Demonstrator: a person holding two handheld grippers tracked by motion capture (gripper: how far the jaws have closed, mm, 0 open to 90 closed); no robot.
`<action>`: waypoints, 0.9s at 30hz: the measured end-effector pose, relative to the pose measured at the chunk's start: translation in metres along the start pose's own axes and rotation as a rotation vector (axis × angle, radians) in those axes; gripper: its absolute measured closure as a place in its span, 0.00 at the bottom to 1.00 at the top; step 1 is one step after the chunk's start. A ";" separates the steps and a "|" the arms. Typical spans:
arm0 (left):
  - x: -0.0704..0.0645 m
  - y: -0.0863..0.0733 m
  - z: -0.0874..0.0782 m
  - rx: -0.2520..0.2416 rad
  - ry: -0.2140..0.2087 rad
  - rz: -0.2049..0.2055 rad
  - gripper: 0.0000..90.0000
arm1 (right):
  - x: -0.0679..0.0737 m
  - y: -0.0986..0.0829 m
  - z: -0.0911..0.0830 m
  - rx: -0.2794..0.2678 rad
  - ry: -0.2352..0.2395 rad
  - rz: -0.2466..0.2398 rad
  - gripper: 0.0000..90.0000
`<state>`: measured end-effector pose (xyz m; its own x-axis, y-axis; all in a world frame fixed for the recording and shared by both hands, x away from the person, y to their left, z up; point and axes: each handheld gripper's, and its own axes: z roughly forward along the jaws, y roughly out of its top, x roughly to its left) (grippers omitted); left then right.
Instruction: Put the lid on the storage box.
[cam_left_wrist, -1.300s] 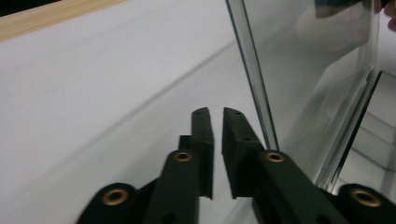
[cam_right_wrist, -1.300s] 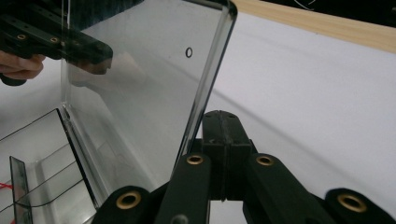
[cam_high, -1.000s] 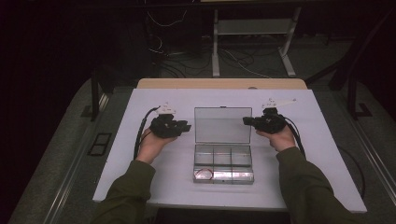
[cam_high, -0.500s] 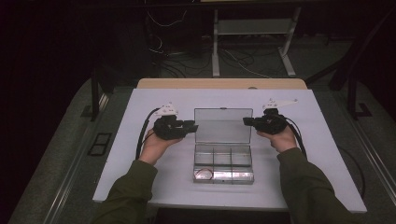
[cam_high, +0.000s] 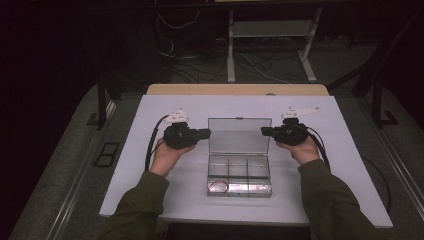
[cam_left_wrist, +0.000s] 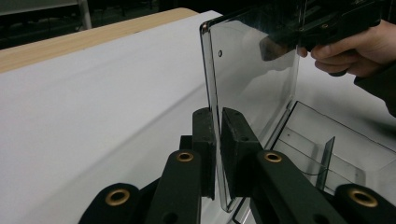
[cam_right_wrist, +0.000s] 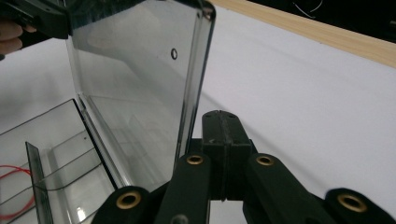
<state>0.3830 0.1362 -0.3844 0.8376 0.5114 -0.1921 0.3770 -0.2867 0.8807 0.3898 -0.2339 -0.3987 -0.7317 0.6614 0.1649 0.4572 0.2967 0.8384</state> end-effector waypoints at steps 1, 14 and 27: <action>0.000 0.000 0.000 -0.002 -0.005 0.000 0.94 | 0.000 0.000 -0.001 -0.001 0.001 0.000 0.99; -0.009 0.001 -0.007 0.002 -0.011 0.028 0.95 | 0.004 -0.003 -0.019 -0.006 -0.014 -0.015 0.99; -0.019 0.000 -0.013 0.003 0.009 0.040 0.95 | 0.020 -0.026 -0.054 0.028 0.026 -0.017 0.99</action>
<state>0.3621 0.1369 -0.3758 0.8487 0.5064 -0.1527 0.3441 -0.3094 0.8865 0.3357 -0.2654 -0.3887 -0.7520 0.6383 0.1644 0.4581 0.3268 0.8266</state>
